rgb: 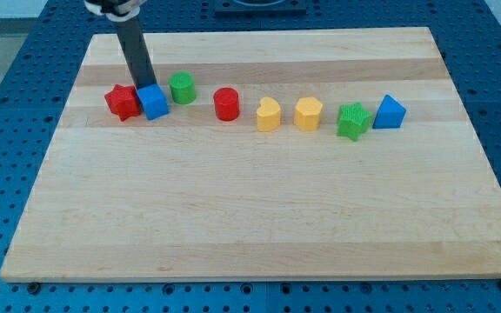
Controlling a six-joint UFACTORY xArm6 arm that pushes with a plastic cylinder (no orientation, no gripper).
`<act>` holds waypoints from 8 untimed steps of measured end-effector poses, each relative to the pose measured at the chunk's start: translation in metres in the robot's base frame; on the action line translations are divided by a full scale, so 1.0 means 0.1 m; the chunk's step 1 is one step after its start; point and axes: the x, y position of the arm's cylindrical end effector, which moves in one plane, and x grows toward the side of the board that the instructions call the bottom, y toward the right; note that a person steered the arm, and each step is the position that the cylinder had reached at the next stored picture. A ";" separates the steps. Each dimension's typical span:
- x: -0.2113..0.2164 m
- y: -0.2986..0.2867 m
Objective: Push the red star and blue cube down
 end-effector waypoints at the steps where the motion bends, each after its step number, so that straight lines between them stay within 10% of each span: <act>1: -0.08 -0.02; 5: 0.28 -0.28; 8: -0.83 0.25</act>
